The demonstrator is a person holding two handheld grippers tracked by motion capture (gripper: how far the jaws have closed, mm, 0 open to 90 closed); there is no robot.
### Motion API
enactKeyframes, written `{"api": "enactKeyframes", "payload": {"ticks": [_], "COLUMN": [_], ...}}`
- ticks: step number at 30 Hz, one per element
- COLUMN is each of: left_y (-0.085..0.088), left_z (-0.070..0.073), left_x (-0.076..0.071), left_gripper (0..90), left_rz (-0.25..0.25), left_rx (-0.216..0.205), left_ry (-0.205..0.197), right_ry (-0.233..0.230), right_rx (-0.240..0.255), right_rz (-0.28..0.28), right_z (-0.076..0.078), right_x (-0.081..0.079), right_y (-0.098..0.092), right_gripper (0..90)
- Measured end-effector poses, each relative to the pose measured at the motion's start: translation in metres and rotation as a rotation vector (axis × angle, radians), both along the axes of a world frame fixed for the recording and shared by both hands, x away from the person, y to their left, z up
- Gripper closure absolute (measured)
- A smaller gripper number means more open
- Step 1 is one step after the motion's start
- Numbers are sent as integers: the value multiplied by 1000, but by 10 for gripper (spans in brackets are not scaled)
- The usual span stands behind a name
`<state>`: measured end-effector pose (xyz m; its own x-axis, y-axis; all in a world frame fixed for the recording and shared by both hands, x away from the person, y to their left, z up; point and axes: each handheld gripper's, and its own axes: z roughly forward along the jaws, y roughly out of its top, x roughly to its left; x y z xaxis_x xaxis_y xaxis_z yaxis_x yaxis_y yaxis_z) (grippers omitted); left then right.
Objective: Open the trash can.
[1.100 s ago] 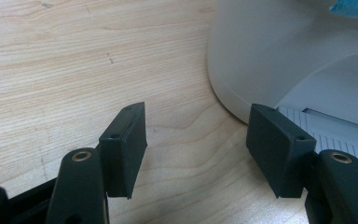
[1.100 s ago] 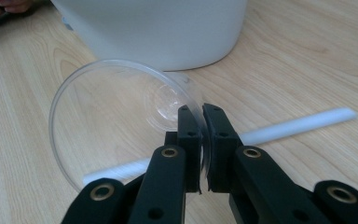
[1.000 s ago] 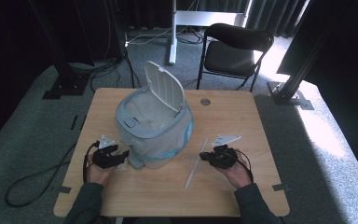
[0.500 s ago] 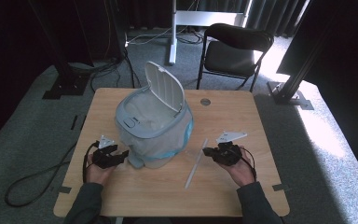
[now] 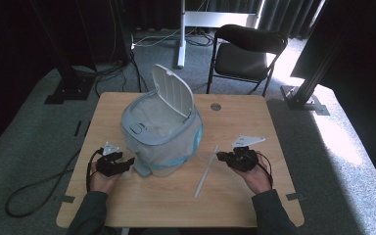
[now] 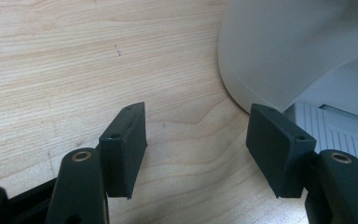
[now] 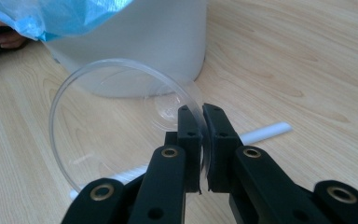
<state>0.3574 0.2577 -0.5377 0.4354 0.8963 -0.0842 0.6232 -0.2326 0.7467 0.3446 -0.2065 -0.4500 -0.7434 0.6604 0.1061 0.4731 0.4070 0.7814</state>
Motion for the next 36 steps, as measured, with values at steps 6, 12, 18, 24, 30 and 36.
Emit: {"api": "enactKeyframes", "payload": {"ticks": [6, 12, 18, 24, 30, 36], "left_y": [1, 1, 1, 0, 1, -1], "left_z": [-1, -1, -2, -2, -3, -3], "left_x": [0, 0, 1, 1, 1, 1], "left_gripper": [382, 382, 382, 382, 382, 382], "left_rz": [5, 5, 5, 2, 5, 2], "left_rx": [2, 5, 5, 13, 7, 13], "left_ry": [4, 11, 12, 20, 20, 24], "right_ry": [-11, -20, -29, -41, -48, -57], "right_rx": [15, 29, 32, 36, 43, 54], "right_rz": [2, -3, -3, -5, -3, -1], "right_z": [7, 11, 15, 21, 26, 32], "right_x": [-1, -1, -3, -4, -3, -3], "right_y": [-2, -5, -6, -8, -10, -10], "right_gripper": [861, 861, 860, 860, 861, 861]}}
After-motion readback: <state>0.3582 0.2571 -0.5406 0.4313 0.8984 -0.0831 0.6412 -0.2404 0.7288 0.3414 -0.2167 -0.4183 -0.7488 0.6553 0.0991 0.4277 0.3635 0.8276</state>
